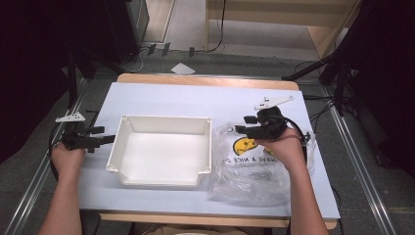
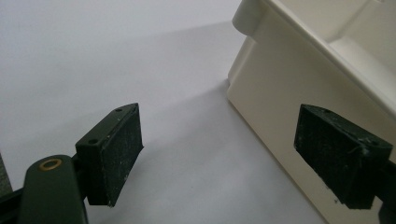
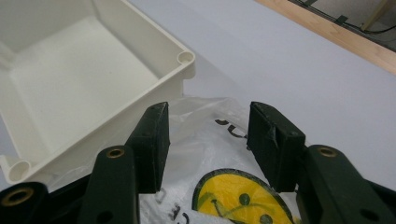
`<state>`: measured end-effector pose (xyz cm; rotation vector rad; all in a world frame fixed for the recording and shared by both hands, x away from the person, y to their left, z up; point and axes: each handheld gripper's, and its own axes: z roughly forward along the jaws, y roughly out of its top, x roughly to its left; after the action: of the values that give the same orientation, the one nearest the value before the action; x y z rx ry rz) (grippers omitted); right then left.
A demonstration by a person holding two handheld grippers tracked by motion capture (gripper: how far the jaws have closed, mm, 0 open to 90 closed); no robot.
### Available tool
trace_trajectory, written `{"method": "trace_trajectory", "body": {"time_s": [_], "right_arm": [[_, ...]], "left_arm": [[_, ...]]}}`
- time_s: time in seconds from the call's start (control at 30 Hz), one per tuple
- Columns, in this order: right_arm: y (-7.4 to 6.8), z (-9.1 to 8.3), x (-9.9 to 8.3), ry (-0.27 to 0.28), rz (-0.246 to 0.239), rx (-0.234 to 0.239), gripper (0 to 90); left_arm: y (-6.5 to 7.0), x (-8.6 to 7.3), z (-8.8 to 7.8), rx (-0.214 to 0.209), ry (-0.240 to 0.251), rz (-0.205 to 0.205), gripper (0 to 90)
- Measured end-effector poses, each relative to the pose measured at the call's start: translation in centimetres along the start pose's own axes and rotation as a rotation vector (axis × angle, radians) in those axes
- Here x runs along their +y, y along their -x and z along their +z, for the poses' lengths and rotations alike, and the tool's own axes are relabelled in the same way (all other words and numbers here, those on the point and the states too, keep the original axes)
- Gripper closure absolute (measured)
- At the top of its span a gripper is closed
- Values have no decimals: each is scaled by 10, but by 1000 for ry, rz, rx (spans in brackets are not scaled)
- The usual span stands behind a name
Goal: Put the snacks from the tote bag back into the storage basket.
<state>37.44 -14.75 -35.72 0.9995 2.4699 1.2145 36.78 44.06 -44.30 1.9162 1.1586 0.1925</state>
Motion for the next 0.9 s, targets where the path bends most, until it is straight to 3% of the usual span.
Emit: {"method": "trace_trajectory", "body": {"time_s": [0.47, 0.67, 0.9], "right_arm": [[-1, 0, -1, -47, -6, 14, 484], [1, 0, -3, -83, -7, 53, 478], [2, -5, -3, -92, -14, 51, 469]], "left_arm": [[0, 0, 0, 1, 1, 3, 163], [0, 0, -1, -6, 0, 3, 163], [0, 0, -1, -5, 0, 4, 163]]}}
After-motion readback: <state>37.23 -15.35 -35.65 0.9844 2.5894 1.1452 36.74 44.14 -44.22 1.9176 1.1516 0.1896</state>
